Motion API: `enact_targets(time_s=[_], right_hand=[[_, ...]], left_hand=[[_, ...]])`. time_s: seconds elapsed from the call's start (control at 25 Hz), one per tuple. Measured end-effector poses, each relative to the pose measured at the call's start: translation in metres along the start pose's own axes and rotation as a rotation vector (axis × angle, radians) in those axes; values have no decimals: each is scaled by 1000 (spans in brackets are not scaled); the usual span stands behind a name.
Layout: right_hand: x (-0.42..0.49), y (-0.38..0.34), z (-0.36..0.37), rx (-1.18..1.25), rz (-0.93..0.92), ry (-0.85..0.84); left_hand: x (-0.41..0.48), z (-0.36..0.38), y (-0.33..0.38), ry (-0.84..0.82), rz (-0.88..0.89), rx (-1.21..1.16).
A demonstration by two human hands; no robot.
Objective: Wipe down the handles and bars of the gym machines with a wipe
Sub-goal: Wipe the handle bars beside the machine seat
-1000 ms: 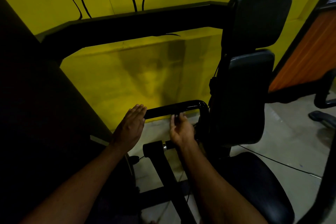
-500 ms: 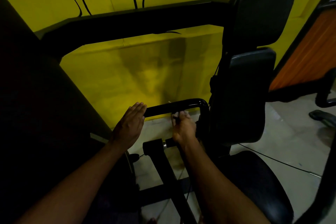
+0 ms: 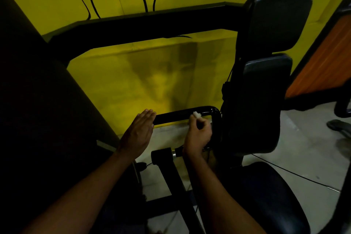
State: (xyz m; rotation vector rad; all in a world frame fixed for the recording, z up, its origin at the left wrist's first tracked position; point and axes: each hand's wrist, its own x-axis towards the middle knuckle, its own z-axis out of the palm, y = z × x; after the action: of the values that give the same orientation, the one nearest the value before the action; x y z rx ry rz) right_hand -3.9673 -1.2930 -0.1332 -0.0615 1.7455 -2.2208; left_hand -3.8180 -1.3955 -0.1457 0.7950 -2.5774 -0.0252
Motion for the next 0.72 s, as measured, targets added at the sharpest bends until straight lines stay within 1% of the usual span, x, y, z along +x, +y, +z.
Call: enact_targets(time_s=[0.04, 0.08, 0.12, 0.16, 0.2, 0.28, 0.32, 0.4, 0.44, 0.52, 0.56, 0.6, 0.64, 0.68, 0.72], right_hand=[[1, 3, 1, -120, -127, 15], [4, 7, 1, -231, -255, -24], [6, 7, 2, -330, -366, -99], [9, 8, 1, -401, -436, -151], [11, 7, 1, -434, -456, -155], [17, 5, 0, -459, -436, -79], [15, 3, -1, -515, -464, -101], [12, 1, -7, -659, -621, -259], [16, 0, -10, -698, -660, -297], [21, -6, -12, -724, -577, -198], [20, -9, -9, -797, -585, -193], [17, -10, -6, -903, -708, -287], [16, -9, -4, -1008, -909, -453], [21, -10, -3, -1072, -1063, -615], [31, -17, -1, -1101, -1075, -716]], left_hand=[[0, 0, 0, -4, -6, -8], [0, -1, 0, -3, -9, -13], [0, -1, 0, 0, -6, -11], [0, -2, 1, 4, -2, -7], [1, -2, 1, 10, 3, -2], [1, -2, 3, 20, 4, -4], [0, -1, 3, 26, 4, -9], [0, -2, 0, 28, 10, -14], [0, -2, 0, 30, 14, -11], [0, -1, 2, 39, 20, -8], [-1, -1, 2, 44, 20, -13], [-1, 0, 1, 43, 15, -24], [-1, 0, 0, 40, 5, -37], [-1, 1, -1, 35, -6, -49], [-1, 1, -2, 27, -11, -55]])
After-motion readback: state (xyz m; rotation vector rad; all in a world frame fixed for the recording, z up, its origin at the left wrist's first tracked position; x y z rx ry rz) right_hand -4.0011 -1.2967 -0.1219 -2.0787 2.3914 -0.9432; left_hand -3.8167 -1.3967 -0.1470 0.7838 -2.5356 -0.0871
